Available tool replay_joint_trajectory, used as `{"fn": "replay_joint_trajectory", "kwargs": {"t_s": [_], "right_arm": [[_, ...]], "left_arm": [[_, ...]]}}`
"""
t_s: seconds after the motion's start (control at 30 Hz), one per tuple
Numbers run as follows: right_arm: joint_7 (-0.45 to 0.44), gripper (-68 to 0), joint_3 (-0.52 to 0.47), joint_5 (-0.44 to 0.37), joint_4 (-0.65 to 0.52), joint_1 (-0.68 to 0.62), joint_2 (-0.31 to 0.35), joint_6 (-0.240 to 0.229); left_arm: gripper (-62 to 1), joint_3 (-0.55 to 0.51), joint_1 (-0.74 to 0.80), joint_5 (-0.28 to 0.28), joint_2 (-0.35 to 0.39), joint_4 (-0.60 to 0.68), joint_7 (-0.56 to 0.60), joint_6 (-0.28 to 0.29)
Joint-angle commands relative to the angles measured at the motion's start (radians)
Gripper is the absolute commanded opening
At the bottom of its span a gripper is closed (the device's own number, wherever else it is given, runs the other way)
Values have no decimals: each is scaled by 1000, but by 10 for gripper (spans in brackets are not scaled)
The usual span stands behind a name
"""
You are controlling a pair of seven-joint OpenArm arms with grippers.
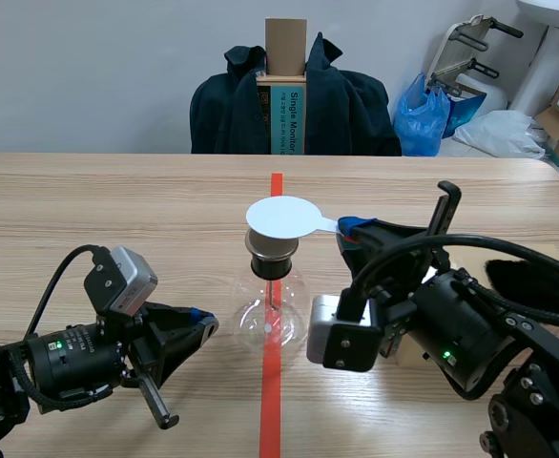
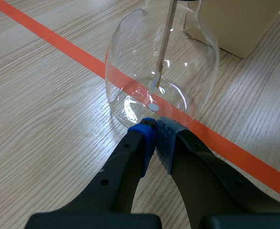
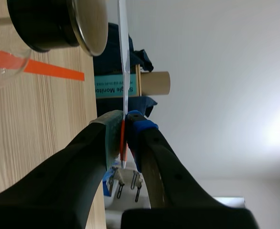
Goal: Do the electroscope experiment.
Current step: 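Move the plate toward and away from the electroscope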
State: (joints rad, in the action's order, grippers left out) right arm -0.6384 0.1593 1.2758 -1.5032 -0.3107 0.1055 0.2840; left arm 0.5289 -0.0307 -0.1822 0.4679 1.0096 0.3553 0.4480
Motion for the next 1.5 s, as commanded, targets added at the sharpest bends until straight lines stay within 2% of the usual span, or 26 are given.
{"fn": "replay_joint_trajectory", "kwargs": {"t_s": [0.0,0.27,0.73,1.47], "right_arm": [[-13,-667,-1,-4,-20,14,0,14],[-68,-667,-1,-4,-20,14,0,13],[-58,-667,-1,-4,-20,14,0,10],[248,-667,-1,-4,-20,14,0,10]], "left_arm": [[-593,-10,-5,-7,-8,18,14,2],[-593,-10,-5,-7,-8,18,14,2],[-593,-10,-5,-7,-8,18,14,2],[-593,-10,-5,-7,-8,18,14,2]]}}
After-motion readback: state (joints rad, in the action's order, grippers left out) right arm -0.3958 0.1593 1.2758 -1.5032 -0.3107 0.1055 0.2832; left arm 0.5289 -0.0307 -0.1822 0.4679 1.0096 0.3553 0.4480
